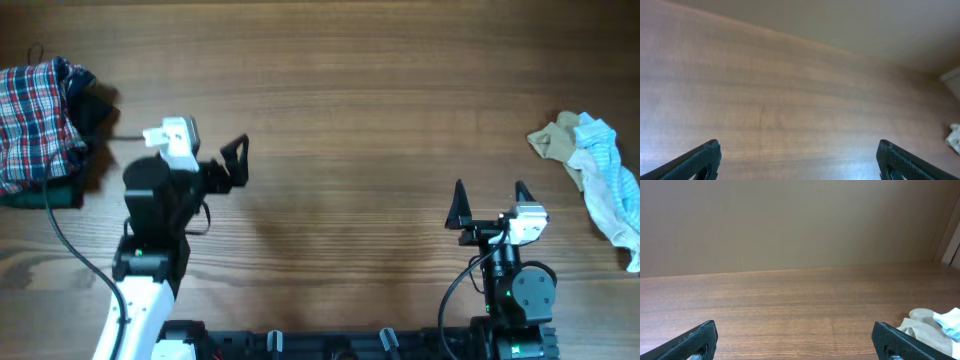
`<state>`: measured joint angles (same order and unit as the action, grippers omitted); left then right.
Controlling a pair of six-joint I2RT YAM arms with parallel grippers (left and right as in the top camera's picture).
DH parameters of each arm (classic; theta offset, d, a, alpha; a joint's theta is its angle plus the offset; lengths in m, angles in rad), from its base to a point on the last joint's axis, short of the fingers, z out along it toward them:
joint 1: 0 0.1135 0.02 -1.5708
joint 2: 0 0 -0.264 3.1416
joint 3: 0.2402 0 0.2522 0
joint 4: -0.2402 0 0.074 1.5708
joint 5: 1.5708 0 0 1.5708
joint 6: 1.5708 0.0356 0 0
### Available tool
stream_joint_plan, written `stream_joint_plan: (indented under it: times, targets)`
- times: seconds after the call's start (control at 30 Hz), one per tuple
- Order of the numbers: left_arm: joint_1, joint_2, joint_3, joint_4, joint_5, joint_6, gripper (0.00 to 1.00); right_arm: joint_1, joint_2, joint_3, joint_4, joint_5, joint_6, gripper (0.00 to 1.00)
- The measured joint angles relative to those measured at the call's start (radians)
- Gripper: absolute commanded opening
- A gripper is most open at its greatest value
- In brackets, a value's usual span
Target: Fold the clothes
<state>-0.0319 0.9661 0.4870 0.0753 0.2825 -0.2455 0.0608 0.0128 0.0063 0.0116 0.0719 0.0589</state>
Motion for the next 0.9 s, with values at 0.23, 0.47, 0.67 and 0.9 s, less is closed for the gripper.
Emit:
stream_joint_plan:
  times: [0.23, 0.47, 0.67, 0.9]
  targets:
    - [0.000, -0.153, -0.319, 0.129, -0.006, 0.000, 1.00, 0.000, 0.000, 0.000, 0.000, 0.000, 0.000, 1.00]
    - [0.000, -0.339, -0.465, 0.133, -0.024, 0.000, 1.00, 0.000, 0.000, 0.000, 0.000, 0.000, 0.000, 1.00]
    - [0.000, -0.504, -0.476, 0.006, -0.057, 0.000, 1.00, 0.000, 0.000, 0.000, 0.000, 0.000, 0.000, 1.00]
    - [0.000, -0.647, -0.477, -0.133, -0.127, 0.000, 1.00, 0.000, 0.000, 0.000, 0.000, 0.000, 0.000, 1.00]
